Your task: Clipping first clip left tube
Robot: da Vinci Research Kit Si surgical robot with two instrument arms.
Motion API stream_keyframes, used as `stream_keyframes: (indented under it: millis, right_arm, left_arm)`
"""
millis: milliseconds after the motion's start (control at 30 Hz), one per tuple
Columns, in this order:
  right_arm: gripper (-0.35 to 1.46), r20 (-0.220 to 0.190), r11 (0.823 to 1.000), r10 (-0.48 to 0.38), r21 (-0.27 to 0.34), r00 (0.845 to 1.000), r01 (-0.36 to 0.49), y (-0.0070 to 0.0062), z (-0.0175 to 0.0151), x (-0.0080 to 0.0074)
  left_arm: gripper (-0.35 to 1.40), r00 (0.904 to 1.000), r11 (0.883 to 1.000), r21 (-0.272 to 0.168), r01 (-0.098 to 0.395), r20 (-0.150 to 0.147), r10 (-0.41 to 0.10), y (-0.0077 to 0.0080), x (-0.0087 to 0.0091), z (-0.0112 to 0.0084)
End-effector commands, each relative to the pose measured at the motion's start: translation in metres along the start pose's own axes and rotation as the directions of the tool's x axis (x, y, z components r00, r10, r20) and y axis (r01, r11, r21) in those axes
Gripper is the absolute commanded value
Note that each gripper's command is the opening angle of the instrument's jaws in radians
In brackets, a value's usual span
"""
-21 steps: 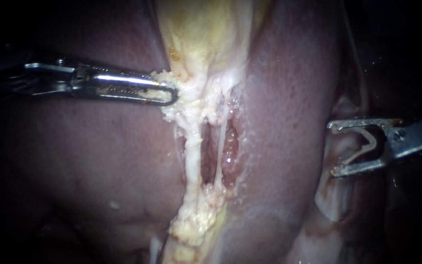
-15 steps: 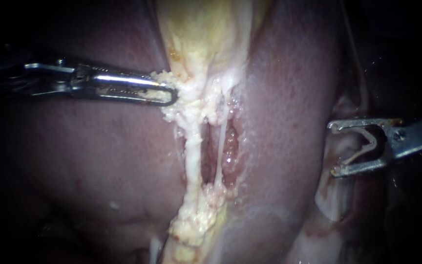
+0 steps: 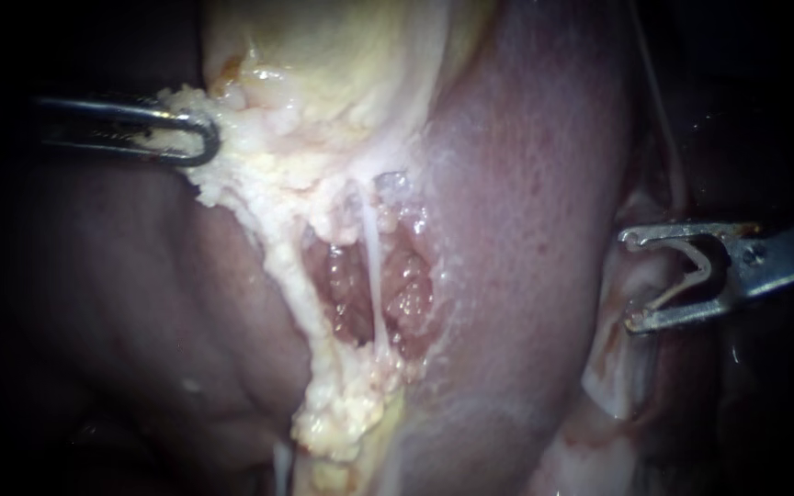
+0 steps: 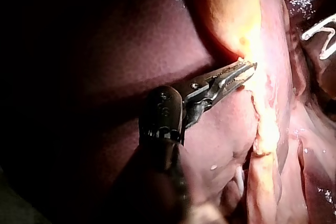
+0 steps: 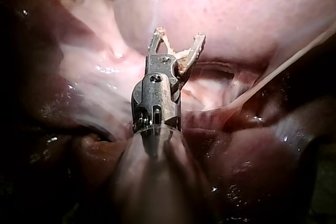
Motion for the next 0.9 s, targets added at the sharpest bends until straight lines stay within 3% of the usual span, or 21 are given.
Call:
stream_keyframes:
  millis: [33, 267, 600, 900]
  right_arm:
    - [0.5, -0.002, 1.0, 0.006, 0.007, 1.0, -0.006, -0.0001, 0.0001, 0.0002]
    - [0.5, -0.052, 0.997, 0.043, 0.07, 0.998, -0.039, -0.0007, 0.0017, 0.0019]
    - [0.49, -0.128, 0.984, 0.106, 0.153, 0.986, -0.086, -0.0024, 0.0071, 0.006]
    - [0.49, -0.176, 0.976, 0.143, 0.189, 0.974, -0.109, -0.0025, 0.0125, 0.0081]
  left_arm:
    - [-0.35, 1.0, 1.0, 0.0, -0.002, 0.001, 0.002, 0.0001, 0.0, 0.0]
    - [-0.35, 1.0, 1.0, -0.007, -0.005, 0.002, 0.005, 0.0002, -0.0004, 0.0008]
    - [-0.35, 1.0, 1.0, -0.006, -0.006, 0.001, 0.006, -0.001, -0.0004, 0.0016]
    - [-0.35, 1.0, 1.0, -0.006, -0.006, 0.001, 0.006, -0.0023, -0.0003, 0.0019]
